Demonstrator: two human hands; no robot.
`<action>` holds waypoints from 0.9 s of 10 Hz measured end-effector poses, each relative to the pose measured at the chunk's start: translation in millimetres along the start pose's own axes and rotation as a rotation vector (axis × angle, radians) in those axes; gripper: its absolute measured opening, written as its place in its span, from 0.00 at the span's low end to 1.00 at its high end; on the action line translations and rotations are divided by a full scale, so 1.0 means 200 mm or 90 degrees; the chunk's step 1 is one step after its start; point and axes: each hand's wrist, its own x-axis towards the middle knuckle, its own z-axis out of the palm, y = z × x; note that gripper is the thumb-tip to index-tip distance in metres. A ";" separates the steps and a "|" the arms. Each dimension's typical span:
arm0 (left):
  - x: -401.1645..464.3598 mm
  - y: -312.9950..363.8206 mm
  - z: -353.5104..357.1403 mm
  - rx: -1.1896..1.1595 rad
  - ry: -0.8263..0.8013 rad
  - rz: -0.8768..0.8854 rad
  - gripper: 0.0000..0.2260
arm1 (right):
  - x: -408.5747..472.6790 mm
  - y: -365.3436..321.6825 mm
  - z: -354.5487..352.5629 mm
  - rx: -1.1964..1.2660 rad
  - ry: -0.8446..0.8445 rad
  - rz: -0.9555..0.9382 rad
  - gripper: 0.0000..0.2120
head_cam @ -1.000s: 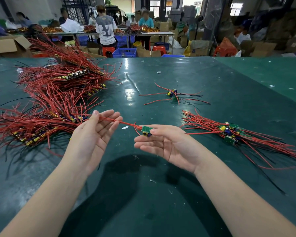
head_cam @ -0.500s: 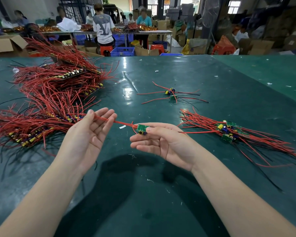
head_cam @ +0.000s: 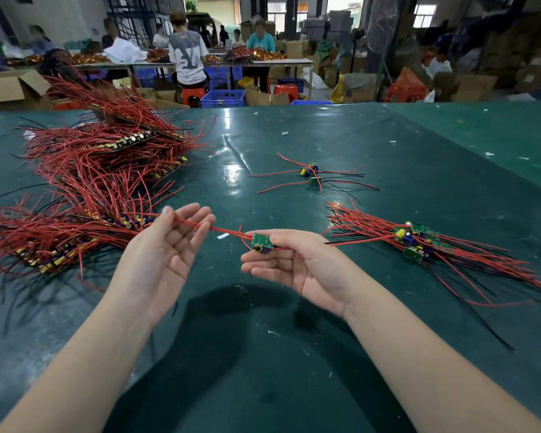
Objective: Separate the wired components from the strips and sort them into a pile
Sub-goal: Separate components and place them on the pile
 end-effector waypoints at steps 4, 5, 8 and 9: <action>0.00 0.00 0.00 0.002 -0.010 0.006 0.24 | 0.00 0.00 0.00 0.008 0.000 0.010 0.06; 0.00 -0.01 0.00 0.007 -0.017 0.009 0.25 | 0.00 0.01 -0.01 0.007 0.016 0.003 0.06; 0.00 0.00 0.01 0.000 -0.010 0.006 0.25 | 0.00 0.02 0.00 -0.020 0.016 -0.033 0.07; 0.00 0.01 0.01 -0.006 -0.006 0.002 0.25 | 0.00 0.02 0.00 -0.019 0.004 -0.030 0.09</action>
